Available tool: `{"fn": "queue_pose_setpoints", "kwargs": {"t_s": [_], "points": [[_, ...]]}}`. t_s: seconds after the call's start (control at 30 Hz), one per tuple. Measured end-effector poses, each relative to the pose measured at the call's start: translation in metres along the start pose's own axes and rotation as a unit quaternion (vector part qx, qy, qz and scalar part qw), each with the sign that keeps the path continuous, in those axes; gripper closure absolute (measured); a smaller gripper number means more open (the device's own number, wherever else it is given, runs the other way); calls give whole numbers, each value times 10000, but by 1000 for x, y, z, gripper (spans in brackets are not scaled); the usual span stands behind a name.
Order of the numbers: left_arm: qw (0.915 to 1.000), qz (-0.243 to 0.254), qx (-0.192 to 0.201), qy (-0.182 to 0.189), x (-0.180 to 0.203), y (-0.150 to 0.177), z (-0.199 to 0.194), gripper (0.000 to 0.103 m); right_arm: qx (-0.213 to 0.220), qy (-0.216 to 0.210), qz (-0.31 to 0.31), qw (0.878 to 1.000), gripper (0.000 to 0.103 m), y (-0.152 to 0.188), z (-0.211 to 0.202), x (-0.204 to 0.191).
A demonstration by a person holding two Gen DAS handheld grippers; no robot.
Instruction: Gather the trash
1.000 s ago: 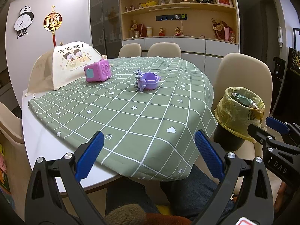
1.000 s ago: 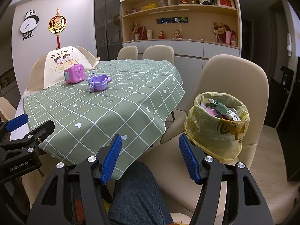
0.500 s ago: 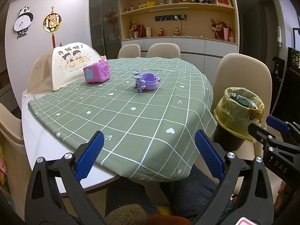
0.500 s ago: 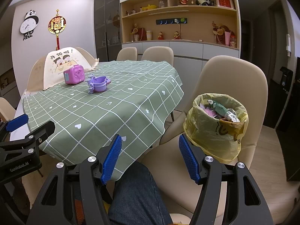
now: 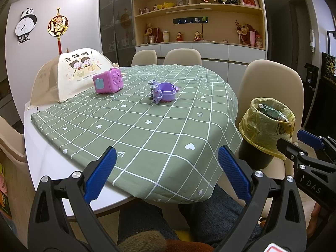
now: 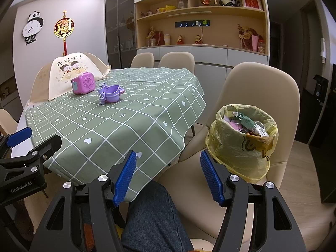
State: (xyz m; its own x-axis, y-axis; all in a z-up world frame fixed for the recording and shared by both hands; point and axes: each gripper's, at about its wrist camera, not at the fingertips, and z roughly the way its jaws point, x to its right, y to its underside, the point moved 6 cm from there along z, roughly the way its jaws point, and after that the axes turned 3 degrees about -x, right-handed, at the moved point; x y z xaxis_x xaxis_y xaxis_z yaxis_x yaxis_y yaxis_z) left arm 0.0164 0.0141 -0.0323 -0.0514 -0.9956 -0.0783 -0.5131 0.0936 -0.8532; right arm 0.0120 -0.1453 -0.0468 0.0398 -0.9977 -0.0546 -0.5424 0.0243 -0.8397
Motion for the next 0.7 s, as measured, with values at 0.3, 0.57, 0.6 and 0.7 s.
{"fn": "queue_pose_setpoints", "kwargs": {"t_s": [0.3,0.57,0.6,0.7], "points": [[10000,19,2,8,2,0,-1,10,-4,-1,3,10000,43,0,0,0],[9999,45,10,97,4,-1,0,10,6,7,-14,10000,43,0,0,0],[9999,35,27,111,4,-1,-1,10,10,16,-10,10000,43,0,-1,0],[9999,4,11,143,3,-2,3,10,-31,23,3,10000,43,1,1,0]]}}
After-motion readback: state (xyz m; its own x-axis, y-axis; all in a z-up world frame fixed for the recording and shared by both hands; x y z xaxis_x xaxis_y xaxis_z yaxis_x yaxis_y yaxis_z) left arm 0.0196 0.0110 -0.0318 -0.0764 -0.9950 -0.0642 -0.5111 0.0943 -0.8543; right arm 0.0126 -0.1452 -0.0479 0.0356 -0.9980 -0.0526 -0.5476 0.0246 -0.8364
